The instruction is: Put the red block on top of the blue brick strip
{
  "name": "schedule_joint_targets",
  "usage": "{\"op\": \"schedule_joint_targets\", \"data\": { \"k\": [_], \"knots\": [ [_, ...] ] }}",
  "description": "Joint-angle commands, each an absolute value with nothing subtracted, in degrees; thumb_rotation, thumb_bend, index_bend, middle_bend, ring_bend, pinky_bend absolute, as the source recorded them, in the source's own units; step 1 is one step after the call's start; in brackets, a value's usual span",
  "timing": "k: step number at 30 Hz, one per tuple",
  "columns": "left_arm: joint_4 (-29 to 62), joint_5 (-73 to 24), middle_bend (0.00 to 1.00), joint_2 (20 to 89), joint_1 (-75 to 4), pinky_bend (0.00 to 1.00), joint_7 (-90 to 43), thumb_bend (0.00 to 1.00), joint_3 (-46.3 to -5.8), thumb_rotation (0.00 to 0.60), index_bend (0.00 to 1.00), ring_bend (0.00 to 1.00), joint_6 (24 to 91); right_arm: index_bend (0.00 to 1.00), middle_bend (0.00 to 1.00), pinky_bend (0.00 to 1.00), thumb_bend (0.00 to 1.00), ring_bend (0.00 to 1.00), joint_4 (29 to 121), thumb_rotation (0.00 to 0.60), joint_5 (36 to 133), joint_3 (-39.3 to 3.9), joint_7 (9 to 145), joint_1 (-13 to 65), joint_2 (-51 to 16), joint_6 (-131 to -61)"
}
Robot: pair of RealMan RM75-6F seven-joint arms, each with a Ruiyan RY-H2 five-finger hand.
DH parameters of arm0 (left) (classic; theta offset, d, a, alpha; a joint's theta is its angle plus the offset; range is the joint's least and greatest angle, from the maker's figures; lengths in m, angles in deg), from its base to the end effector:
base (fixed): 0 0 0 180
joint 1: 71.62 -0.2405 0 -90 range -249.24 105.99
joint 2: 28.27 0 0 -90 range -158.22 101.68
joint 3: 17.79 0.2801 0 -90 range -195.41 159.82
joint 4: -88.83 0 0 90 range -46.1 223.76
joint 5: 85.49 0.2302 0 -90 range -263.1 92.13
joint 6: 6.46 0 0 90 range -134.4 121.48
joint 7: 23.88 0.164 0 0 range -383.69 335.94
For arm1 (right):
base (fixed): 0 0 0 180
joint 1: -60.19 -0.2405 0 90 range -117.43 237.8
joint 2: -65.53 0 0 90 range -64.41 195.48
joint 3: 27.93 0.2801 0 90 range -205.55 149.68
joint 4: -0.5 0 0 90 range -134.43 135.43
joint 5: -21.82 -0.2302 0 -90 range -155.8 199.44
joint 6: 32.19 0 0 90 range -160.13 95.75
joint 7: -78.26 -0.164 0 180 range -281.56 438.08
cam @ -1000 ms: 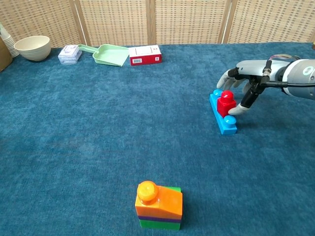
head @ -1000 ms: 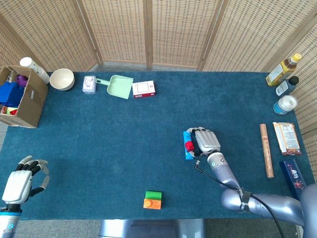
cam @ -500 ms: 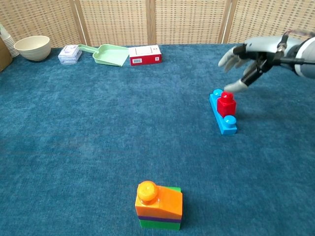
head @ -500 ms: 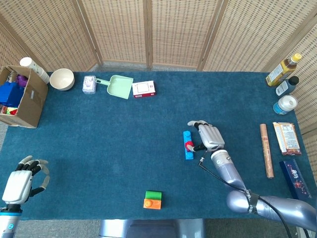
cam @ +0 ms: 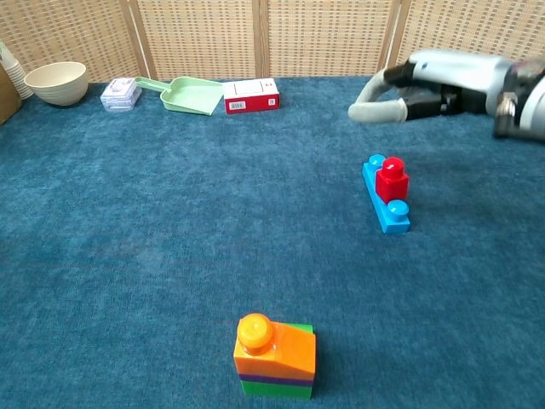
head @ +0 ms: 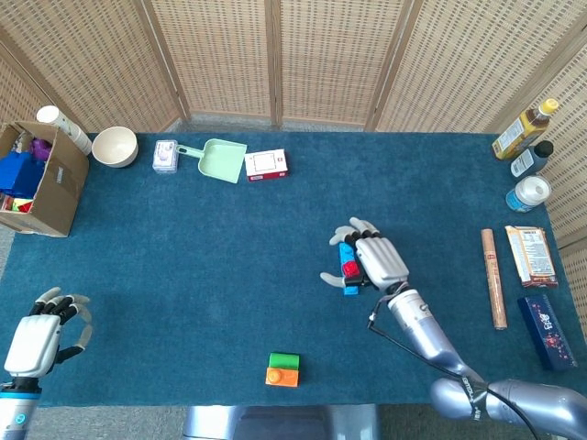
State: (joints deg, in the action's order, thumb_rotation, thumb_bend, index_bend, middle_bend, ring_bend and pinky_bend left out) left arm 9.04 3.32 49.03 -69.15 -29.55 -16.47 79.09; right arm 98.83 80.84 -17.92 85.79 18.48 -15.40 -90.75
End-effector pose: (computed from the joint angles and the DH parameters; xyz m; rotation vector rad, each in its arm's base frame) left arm -0.3646 0.1738 0.0760 -1.4010 -1.0425 -0.9418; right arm -0.1443 -0.3620 -0.0047 1.7317 -1.2761 1.1147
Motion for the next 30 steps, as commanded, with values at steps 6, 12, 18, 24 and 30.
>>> {"op": "schedule_joint_targets", "data": {
  "k": [6, 12, 18, 24, 30],
  "knots": [
    [8.77, 2.96, 0.36, 48.54, -69.37, 0.15, -29.71, 0.47, -16.4, 0.6, 0.52, 0.31, 79.01, 0.25, 0.13, 0.0, 0.06, 0.0, 93.59, 0.023, 86.91, -21.73, 85.43, 18.83, -18.52, -87.82],
    [8.55, 2.9, 0.36, 48.19, -69.58, 0.15, -30.19, 0.47, -16.39, 0.6, 0.52, 0.31, 79.24, 0.17, 0.1, 0.0, 0.03, 0.0, 86.59, 0.011, 90.8, -21.77, 87.17, 18.46, -23.79, -89.45],
    [8.44, 2.88, 0.36, 48.31, -69.45, 0.15, -30.09, 0.47, -16.36, 0.6, 0.52, 0.31, 78.87, 0.14, 0.07, 0.0, 0.02, 0.0, 83.29, 0.009, 91.91, -21.27, 91.12, 18.15, -27.07, -90.84],
    [8.49, 2.81, 0.36, 48.39, -69.44, 0.15, -30.02, 0.47, -16.4, 0.6, 0.52, 0.31, 78.79, 0.12, 0.07, 0.0, 0.02, 0.0, 80.64, 0.009, 91.88, -20.73, 93.52, 17.9, -29.8, -90.94],
    [8.63, 2.56, 0.36, 48.36, -69.62, 0.15, -30.1, 0.47, -16.3, 0.6, 0.52, 0.31, 78.67, 0.11, 0.07, 0.0, 0.02, 0.0, 78.45, 0.009, 92.4, -20.73, 95.35, 18.0, -32.01, -91.42]
  ]
}}
